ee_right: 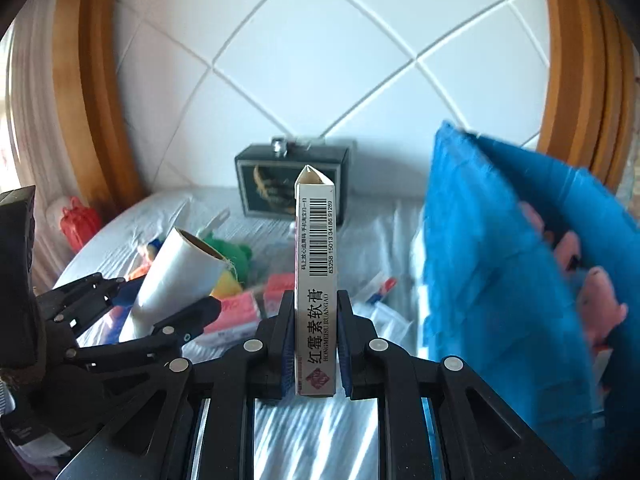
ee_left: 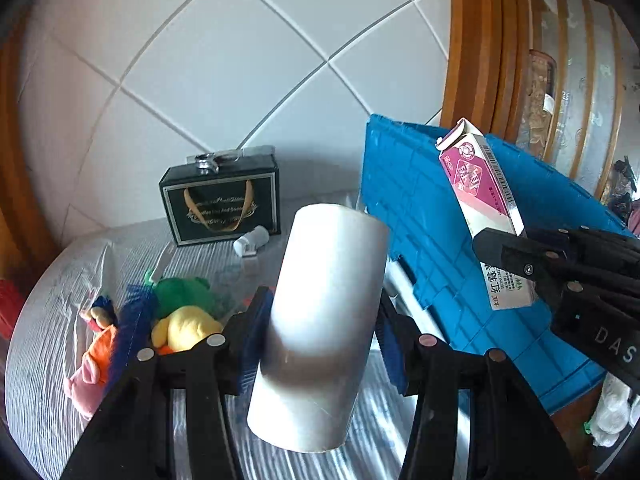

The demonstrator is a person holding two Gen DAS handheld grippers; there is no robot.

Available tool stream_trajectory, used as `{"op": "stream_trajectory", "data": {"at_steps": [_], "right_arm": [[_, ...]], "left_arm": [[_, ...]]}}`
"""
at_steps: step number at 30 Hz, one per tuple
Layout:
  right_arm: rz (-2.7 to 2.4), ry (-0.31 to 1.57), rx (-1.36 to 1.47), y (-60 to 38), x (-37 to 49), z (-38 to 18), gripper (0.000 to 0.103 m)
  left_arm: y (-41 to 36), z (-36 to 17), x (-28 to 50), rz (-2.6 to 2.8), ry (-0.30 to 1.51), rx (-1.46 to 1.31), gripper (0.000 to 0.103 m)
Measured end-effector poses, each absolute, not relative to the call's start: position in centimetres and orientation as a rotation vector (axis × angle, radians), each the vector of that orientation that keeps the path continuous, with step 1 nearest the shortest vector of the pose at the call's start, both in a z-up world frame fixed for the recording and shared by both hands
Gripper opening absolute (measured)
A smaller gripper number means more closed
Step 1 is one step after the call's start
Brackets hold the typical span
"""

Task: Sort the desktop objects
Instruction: 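Carry the paper roll and medicine box into the blue crate and release both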

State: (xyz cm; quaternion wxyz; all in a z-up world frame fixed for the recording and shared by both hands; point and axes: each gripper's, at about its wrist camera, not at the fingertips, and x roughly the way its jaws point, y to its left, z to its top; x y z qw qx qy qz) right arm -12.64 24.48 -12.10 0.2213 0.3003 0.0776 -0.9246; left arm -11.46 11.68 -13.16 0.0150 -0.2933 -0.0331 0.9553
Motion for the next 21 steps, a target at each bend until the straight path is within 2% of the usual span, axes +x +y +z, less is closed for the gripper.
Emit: {"op": "stream_trajectory", "data": {"at_steps": [11, 15, 21], "right_arm": [[-2.851, 0.187, 0.635, 38.4, -11.4, -5.3, 0.018], [-2.942, 0.181, 0.678, 44.0, -12.4, -5.5, 0.018], [-2.994, 0.144, 0.819, 51.6, -14.9, -8.0, 0.018]], "left_arm": [[24.3, -4.6, -11.9, 2.912, -0.009, -0.609, 0.049], [29.8, -2.7, -13.1, 2.874, 0.017, -0.570, 0.049], [36.5, -2.8, -15.4, 2.838, 0.029, -0.631, 0.047]]}}
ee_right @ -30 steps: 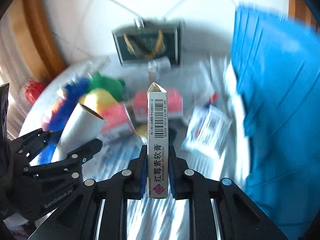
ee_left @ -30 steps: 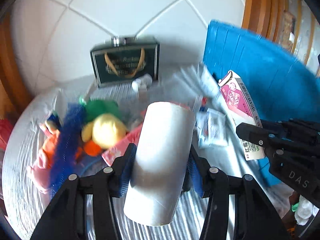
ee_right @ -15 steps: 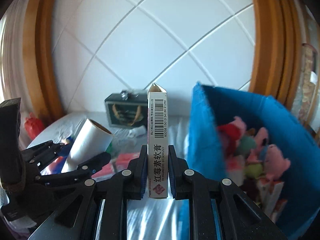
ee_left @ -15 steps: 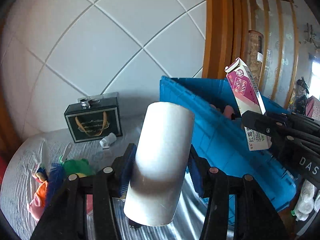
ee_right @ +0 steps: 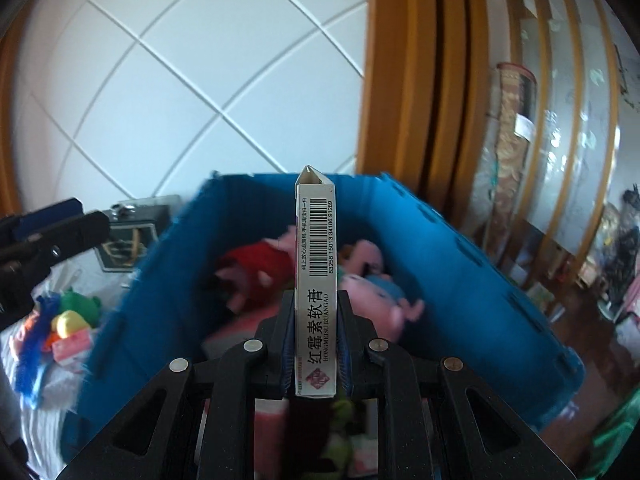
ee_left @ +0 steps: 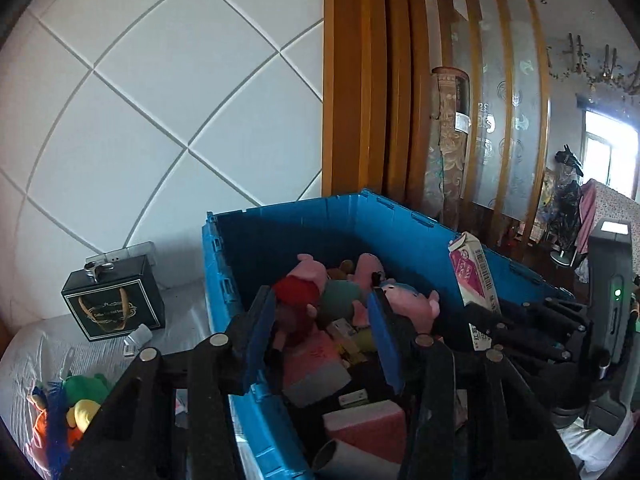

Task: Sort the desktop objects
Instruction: 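Carry the paper roll and medicine box into the blue crate and release both, then withdraw both tools from the crate back over the pile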

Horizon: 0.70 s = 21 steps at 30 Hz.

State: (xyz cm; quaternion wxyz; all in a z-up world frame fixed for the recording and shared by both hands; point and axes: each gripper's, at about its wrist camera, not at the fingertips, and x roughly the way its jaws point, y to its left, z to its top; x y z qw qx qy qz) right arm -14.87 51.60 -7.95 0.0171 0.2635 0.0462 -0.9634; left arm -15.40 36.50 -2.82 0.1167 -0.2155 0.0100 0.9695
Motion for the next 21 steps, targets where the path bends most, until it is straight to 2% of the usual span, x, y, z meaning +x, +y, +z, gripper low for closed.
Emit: {"op": "stream_trajectory", "data": {"at_steps": [1, 2, 5, 8, 9, 10, 11, 12, 14, 15, 17, 18, 21], "right_arm": [[-2.990, 0.139, 0.844, 52.5, -15.0, -8.2, 0.018], [-2.989, 0.138, 0.872, 53.3, -15.5, -8.8, 0.018], [-2.987, 0.151, 0.928, 55.2, -16.1, -9.9, 0.019], [-2.986, 0.144, 0.966, 56.4, -16.4, -10.8, 0.019], [-2.987, 0.136, 0.973, 56.9, -16.6, -11.1, 0.023], [-2.988, 0.128, 0.979, 57.3, -16.8, -11.3, 0.032], [-2.991, 0.124, 0.988, 57.7, -17.1, -11.5, 0.050], [-2.992, 0.121, 0.991, 58.1, -17.3, -11.5, 0.061], [-2.993, 0.108, 0.943, 58.4, -17.2, -11.0, 0.075], [-2.997, 0.117, 0.937, 58.2, -17.1, -10.8, 0.089], [-3.009, 0.160, 0.929, 57.6, -16.7, -10.6, 0.096], [-3.011, 0.176, 0.928, 57.3, -16.6, -10.6, 0.097], [-3.004, 0.178, 0.897, 56.4, -15.9, -9.8, 0.102]], "left_arm": [[37.1, -3.2, -15.6, 2.835, 0.042, -0.648, 0.047], [37.8, -3.4, -15.7, 2.835, 0.062, -0.663, 0.052], [40.0, -4.1, -16.0, 2.854, 0.126, -0.683, 0.079], [40.9, -4.3, -15.9, 2.870, 0.157, -0.672, 0.080], [41.0, -4.3, -15.9, 2.871, 0.154, -0.674, 0.080], [40.8, -4.4, -16.0, 2.872, 0.146, -0.675, 0.081], [40.5, -4.5, -15.9, 2.874, 0.131, -0.674, 0.081], [40.2, -4.5, -15.9, 2.874, 0.118, -0.676, 0.081], [39.4, -4.4, -15.7, 2.877, 0.083, -0.676, 0.081], [38.9, -4.3, -15.4, 2.882, 0.066, -0.670, 0.081], [37.7, -4.0, -14.8, 2.900, 0.047, -0.656, 0.083], [36.9, -3.9, -14.3, 2.913, 0.039, -0.650, 0.089], [34.1, -3.8, -12.8, 2.980, 0.020, -0.628, 0.095]]}}
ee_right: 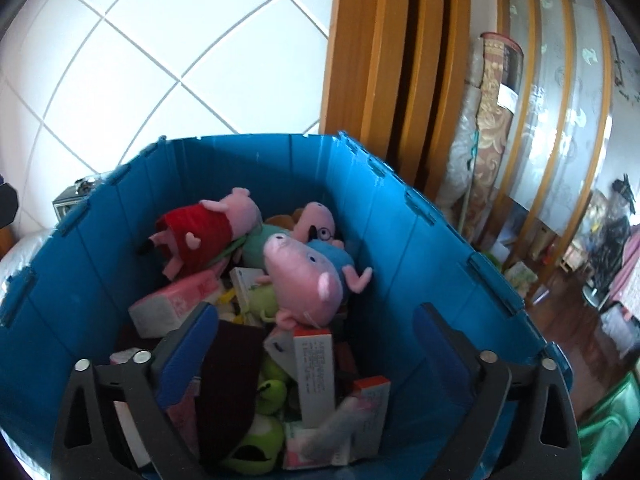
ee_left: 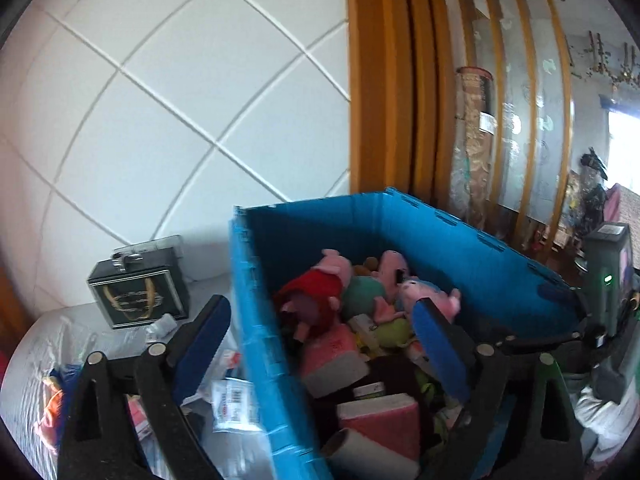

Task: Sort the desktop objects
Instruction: 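Withdraw both tools from the crate back over the pile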

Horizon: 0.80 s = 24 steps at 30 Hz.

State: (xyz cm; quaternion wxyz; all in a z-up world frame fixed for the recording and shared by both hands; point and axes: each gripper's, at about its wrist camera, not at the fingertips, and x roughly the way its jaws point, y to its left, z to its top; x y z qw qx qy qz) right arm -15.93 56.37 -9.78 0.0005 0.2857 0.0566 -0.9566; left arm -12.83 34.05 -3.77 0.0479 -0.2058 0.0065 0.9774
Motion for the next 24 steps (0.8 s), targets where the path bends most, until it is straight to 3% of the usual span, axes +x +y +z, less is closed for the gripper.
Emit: {"op": "stream_trajectory", "data": {"at_steps": [13, 24], "right_arm": [[-2.704, 0.078, 0.499, 42.3, -9.9, -5.4, 0.103], [-2.495, 0.196, 0.703, 26.8, -8.6, -11.7, 0.103]], "left_arm": [[15.6, -11.1, -7.4, 3.194, -0.119, -0.922, 0.098], [5.6, -22.7, -6.7, 2.991, -0.140, -1.348, 0.098]]}}
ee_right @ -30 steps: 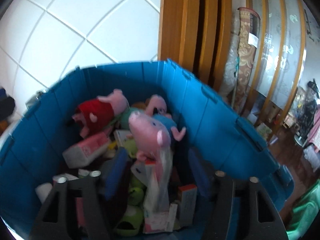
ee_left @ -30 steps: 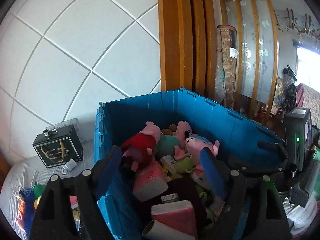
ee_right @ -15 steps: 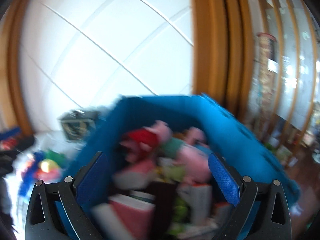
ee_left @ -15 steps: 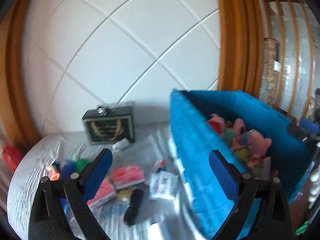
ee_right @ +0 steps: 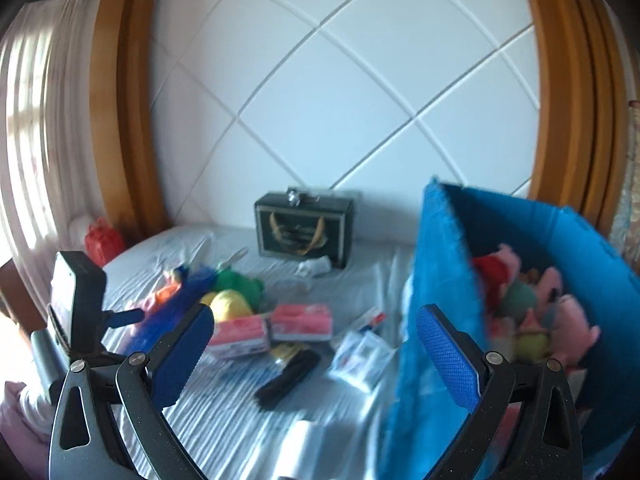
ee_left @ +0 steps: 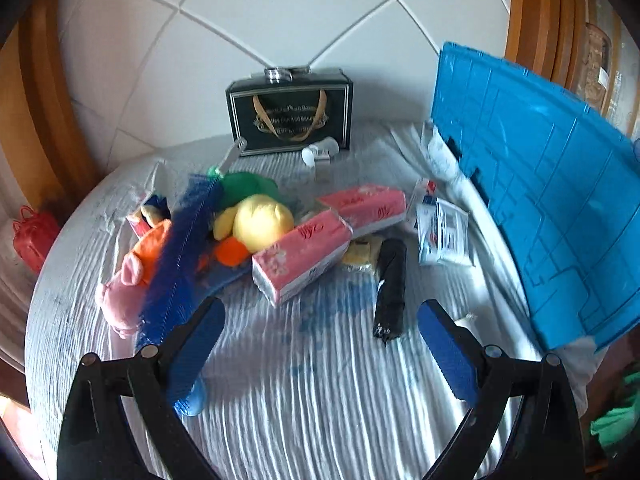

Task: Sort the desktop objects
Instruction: 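Withdraw both tools from the crate back over the pile, then grasp the black rolled bag with the left tool while the right grasps a white paper roll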

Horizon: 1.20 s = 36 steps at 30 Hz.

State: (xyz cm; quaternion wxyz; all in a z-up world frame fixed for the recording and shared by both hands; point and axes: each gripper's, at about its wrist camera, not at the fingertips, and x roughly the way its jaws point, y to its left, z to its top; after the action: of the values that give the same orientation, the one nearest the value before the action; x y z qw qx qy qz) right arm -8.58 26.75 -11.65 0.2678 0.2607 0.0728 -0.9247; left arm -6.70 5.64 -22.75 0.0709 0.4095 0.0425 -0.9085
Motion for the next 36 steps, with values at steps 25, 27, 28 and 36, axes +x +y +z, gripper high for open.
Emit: {"op": "stream_trajectory", "data": {"at_steps": [25, 27, 28, 36], "right_arm": [[-2.475, 0.216, 1.653, 25.8, -13.9, -36.1, 0.088], [-2.457, 0.199, 1.673, 25.6, -14.2, -36.7, 0.078], [-2.448, 0.195, 1.681, 25.6, -14.3, -36.9, 0.076], [-2.437, 0.254, 1.684, 24.5, -14.8, -37.8, 0.045]], "left_arm": [[12.3, -38.3, -20.1, -2.805, -0.052, 1.661, 0.057], [12.5, -38.5, -20.2, -2.823, -0.075, 1.649, 0.047], [12.6, -38.5, -20.1, -2.839, -0.076, 1.655, 0.043], [11.4, -37.8, -18.3, -2.836, -0.033, 1.663, 0.034]]}}
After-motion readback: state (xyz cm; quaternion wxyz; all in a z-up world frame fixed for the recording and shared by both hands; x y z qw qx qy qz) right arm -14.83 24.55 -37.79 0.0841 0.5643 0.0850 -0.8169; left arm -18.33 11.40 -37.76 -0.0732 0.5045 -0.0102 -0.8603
